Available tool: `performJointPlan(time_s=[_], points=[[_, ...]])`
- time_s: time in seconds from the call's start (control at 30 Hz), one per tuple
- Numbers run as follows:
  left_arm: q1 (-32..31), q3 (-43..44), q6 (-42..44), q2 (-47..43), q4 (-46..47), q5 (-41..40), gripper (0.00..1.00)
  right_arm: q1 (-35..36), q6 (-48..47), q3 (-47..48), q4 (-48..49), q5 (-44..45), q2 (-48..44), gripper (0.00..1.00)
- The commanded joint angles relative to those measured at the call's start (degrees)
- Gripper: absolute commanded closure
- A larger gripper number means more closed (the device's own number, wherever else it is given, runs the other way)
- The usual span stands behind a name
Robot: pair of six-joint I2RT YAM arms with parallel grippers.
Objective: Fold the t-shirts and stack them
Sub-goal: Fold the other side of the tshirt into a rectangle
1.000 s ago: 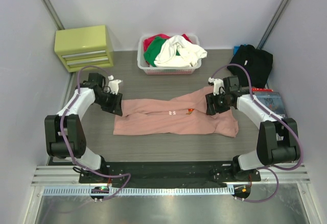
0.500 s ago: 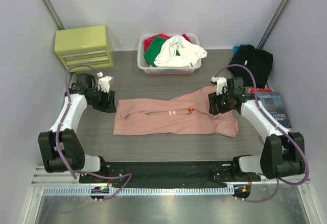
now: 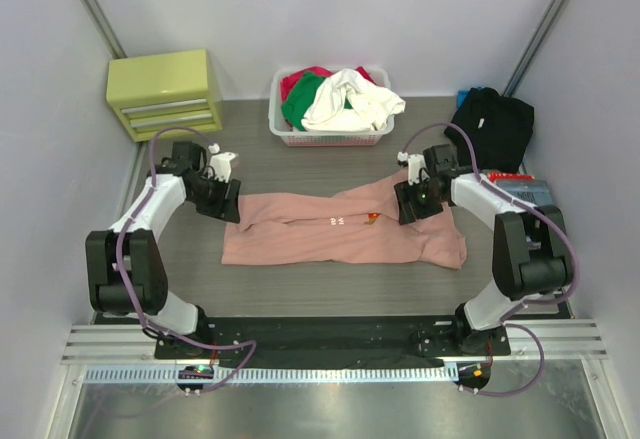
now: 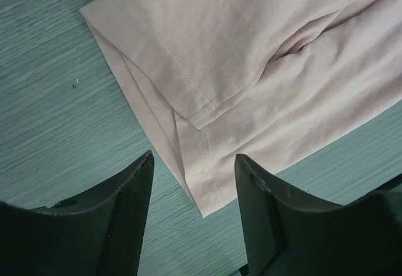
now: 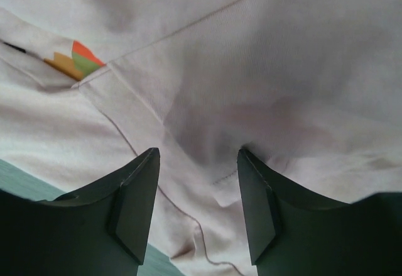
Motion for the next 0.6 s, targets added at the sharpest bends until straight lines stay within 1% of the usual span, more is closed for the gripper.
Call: performJointPlan(time_s=[0.0, 0.03, 0.07, 0.1, 0.13, 0.17, 0.37, 0.47, 0.57], points=[[0.1, 2.7, -1.0, -0.1, 1.6, 0.2, 0.44, 0.4, 1.6, 3.9, 1.8, 0.1, 2.8, 0.43], [0.1, 2.5, -0.7, -0.3, 1.7, 0.2, 0.44, 0.4, 1.7, 3.9, 2.4, -0.1, 2.9, 0.47], [0.1, 2.3, -0.2, -0.5, 1.6, 0.1, 0.44, 0.3, 1.8, 3.7, 2.6, -0.3, 2.9, 0.53], [0.1, 1.7, 0.0, -0.6, 1.6, 0.0, 0.44, 0.4, 2.1, 3.4, 2.9, -0.3, 2.3, 0.78], [0.2, 1.4, 0.2, -0.7, 1.6, 0.0, 0.44, 0.4, 2.2, 3.1, 3.6, -0.2, 1.6, 0.94], [0.1, 1.2, 0.5, -0.6, 1.6, -0.1, 0.44, 0.4, 2.3, 2.4, 3.9, -0.1, 1.3, 0.99], [0.2, 0.8, 0.5, 0.6, 1.8, 0.8, 0.44, 0.4, 2.0, 1.3, 2.8, 0.6, -2.8, 0.99], [0.1, 0.8, 0.4, -0.1, 1.8, 1.0, 0.44, -0.1, 0.0, 1.2, 1.4, 3.9, -6.2, 0.99], [0.1, 0.9, 0.6, -0.1, 1.8, 0.8, 0.44, -0.9, -1.1, 1.6, -1.1, 4.2, -7.9, 0.99]])
